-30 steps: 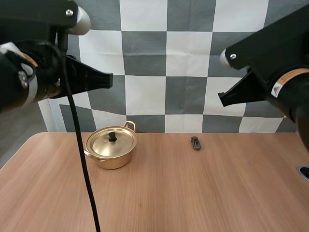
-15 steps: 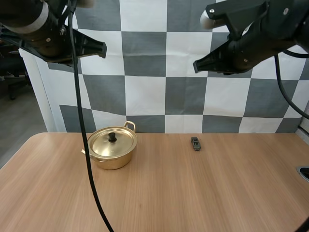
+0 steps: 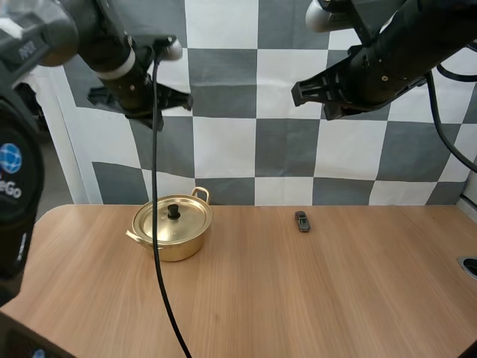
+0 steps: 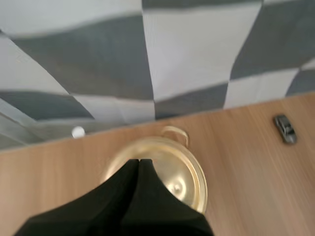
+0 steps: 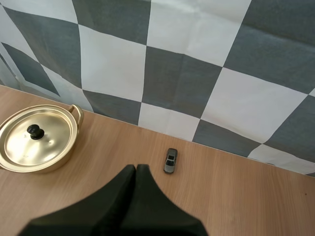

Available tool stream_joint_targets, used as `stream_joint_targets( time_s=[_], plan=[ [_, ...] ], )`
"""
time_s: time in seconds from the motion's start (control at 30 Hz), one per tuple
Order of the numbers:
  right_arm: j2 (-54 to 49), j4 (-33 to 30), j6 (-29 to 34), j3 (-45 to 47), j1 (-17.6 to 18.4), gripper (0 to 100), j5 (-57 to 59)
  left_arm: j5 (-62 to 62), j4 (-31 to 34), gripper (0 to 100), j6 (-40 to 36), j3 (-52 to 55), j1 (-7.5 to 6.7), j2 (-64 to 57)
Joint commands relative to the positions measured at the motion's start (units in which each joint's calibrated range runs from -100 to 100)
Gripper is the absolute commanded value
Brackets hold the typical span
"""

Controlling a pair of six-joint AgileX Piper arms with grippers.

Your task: Open the pot, put the car inside, and close it

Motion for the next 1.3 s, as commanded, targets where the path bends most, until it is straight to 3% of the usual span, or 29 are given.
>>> stream_joint_targets(
  time_s=[0.0,0.53,0.67,0.8,0.87,1.07,1.27],
  plan=[
    [-0.05,0.34,-0.01,0.01,-0.01,0,0.06,2.40,-0.08,0,0.03,2.71,0.00,1.49],
    [-0.05,0.69,-0.01,0.01,-0.01,0,0.06,2.42,-0.21,1,2.77,3.12,0.00,1.76],
    [-0.05,0.68,-0.01,0.01,-0.01,0,0.06,2.42,-0.21,16,4.76,3.12,0.00,1.76],
    [-0.05,0.92,-0.01,0.01,-0.01,0,0.06,2.42,-0.21,67,7.34,3.12,0.00,1.63],
    [-0.05,0.95,-0.01,0.01,-0.01,0,0.06,2.42,-0.34,99,9.97,3.12,0.00,1.63],
    [-0.05,1.34,-0.01,0.01,-0.01,0,0.06,2.42,-0.58,100,11.55,3.12,0.00,1.63],
    [-0.05,1.93,-0.01,0.01,-0.01,0,0.06,2.42,-5.69,100,11.29,3.76,0.00,1.74]
  ],
)
